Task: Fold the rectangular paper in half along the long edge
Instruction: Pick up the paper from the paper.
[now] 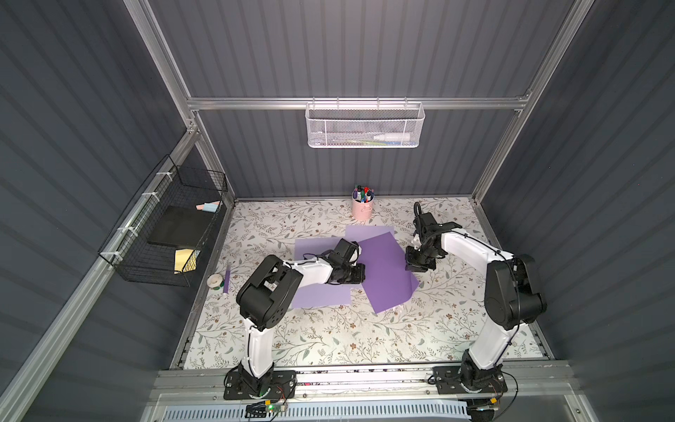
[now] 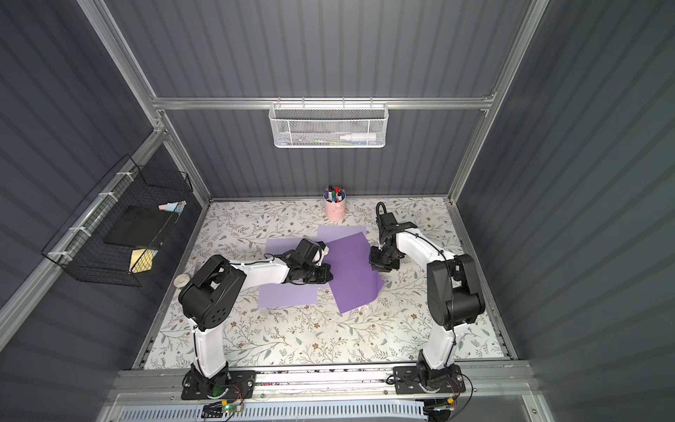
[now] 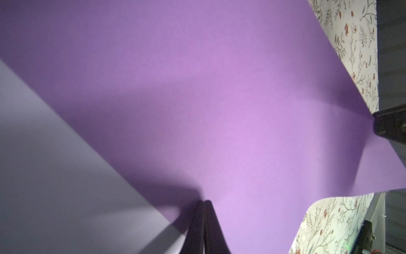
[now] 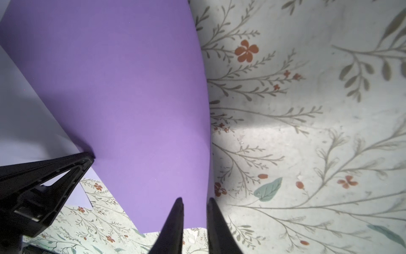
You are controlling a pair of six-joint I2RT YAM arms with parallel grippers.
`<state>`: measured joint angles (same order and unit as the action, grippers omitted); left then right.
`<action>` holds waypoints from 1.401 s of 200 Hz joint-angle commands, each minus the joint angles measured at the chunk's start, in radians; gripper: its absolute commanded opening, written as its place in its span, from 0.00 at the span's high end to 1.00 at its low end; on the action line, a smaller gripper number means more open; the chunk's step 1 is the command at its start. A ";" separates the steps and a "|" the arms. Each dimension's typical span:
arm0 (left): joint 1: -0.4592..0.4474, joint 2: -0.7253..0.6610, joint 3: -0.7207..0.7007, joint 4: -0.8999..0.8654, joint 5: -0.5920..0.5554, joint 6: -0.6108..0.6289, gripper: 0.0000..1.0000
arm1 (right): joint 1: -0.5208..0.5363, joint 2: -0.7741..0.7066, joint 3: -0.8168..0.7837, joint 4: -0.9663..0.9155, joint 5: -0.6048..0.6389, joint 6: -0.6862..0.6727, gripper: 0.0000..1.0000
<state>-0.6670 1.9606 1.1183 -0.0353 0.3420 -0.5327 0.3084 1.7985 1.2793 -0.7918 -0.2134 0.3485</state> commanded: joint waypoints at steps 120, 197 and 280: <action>-0.016 0.092 -0.048 -0.196 -0.052 0.023 0.92 | 0.010 0.028 -0.076 -0.006 0.044 0.024 0.86; -0.017 0.054 -0.026 -0.234 -0.083 0.045 0.88 | 0.106 0.016 0.003 -0.120 0.228 0.071 1.00; -0.016 -0.195 0.164 -0.343 -0.189 0.106 0.10 | 0.124 -0.212 -0.041 -0.068 0.194 0.108 1.00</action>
<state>-0.6865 1.8477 1.2137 -0.2989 0.2165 -0.4469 0.4232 1.6665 1.2621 -0.8623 -0.0254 0.4343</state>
